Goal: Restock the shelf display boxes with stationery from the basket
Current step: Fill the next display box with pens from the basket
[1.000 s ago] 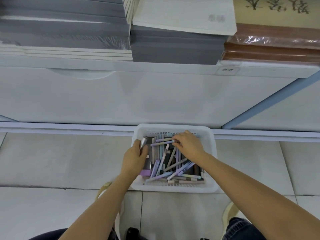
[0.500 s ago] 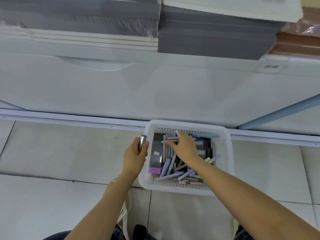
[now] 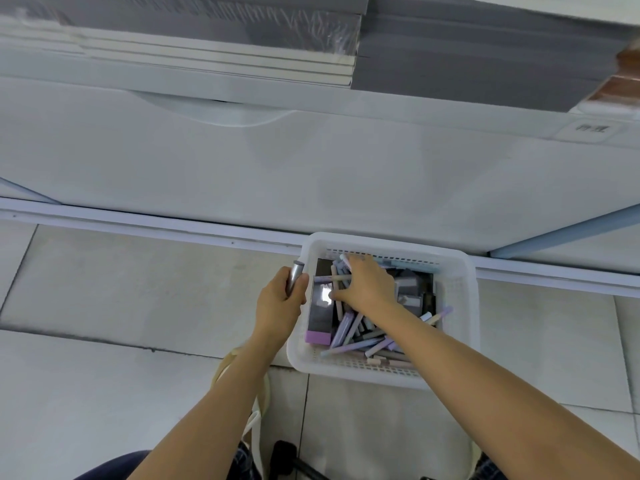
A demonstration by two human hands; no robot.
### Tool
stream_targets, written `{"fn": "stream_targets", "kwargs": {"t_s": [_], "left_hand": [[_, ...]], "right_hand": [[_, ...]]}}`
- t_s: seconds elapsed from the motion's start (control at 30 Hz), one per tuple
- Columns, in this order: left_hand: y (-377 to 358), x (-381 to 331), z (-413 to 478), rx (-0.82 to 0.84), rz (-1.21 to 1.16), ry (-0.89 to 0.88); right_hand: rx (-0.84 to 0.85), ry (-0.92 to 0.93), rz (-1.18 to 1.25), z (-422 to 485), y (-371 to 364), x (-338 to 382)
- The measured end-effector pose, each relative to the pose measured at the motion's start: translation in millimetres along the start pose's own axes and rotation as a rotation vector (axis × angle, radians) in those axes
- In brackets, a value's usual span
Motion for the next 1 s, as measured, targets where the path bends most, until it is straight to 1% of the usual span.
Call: {"fn": "stream_targets", "kwargs": {"t_s": [0.07,0.1,0.13,0.2,0.23,0.27,0.3,0.37,0.4,0.47,0.57,0.63,0.73,0.8,0.9,1.0], "left_hand": [[-0.2,0.6,0.0,0.008,-0.015,0.006],[-0.7,0.8,-0.2,0.011,-0.020,0.008],[-0.9,1.1,-0.2,0.015,-0.023,0.009],[-1.3,1.6,0.0,0.021,-0.024,0.009],[-1.4,1.8,0.1,0.021,-0.022,0.008],[-1.7,2.0,0.3,0.019,-0.022,0.008],[-1.8,2.1,0.4,0.017,-0.023,0.009],[-2.0,2.0,0.3,0.015,-0.024,0.012],[-2.1,1.8,0.2,0.015,-0.025,0.011],[-2.3,1.7,0.0,0.018,-0.026,0.011],[-2.1,1.8,0.0,0.014,-0.029,0.009],[-2.1,2.4,0.4,0.012,-0.031,0.010],[-2.8,4.5,1.7,0.009,-0.027,0.010],[-3.3,5.0,2.5,0.002,-0.021,0.009],[-4.2,4.6,2.4,-0.001,-0.019,0.010],[-4.4,5.1,1.8,0.004,-0.023,0.011]], "right_hand": [[-0.001,-0.008,0.064,-0.8,5.5,-2.7],[0.029,-0.011,0.051,-0.2,8.0,-3.6],[0.090,-0.006,0.010,1.7,9.7,-3.4],[0.274,-0.009,-0.060,5.4,12.4,-6.1],[0.353,-0.027,-0.064,6.7,15.3,-9.3],[0.391,-0.046,-0.035,8.1,19.3,-12.5],[0.369,-0.056,0.026,10.5,24.4,-15.1],[0.190,-0.040,0.127,14.0,34.8,-15.5],[0.104,-0.019,0.125,13.3,36.6,-13.0],[0.015,0.018,0.038,9.7,28.8,-6.6],[-0.073,-0.008,-0.102,4.5,16.4,-5.1],[-0.069,-0.023,-0.122,1.7,6.8,-6.7],[-0.057,0.030,-0.161,0.4,-2.3,-3.7],[-0.040,0.050,-0.129,3.3,-3.4,1.7],[0.017,0.027,-0.056,9.4,-3.2,7.4],[0.036,0.056,-0.026,12.1,-0.1,7.8]]}}
Point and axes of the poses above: each hand's wrist, its own z-axis towards the middle knuckle, its own y-axis out of the back of the hand, x = y × z, the point moved 7 cm from there along z, towards the middle knuckle, and after that the axes turned 8 degrees about z, right-handed, at the moved point
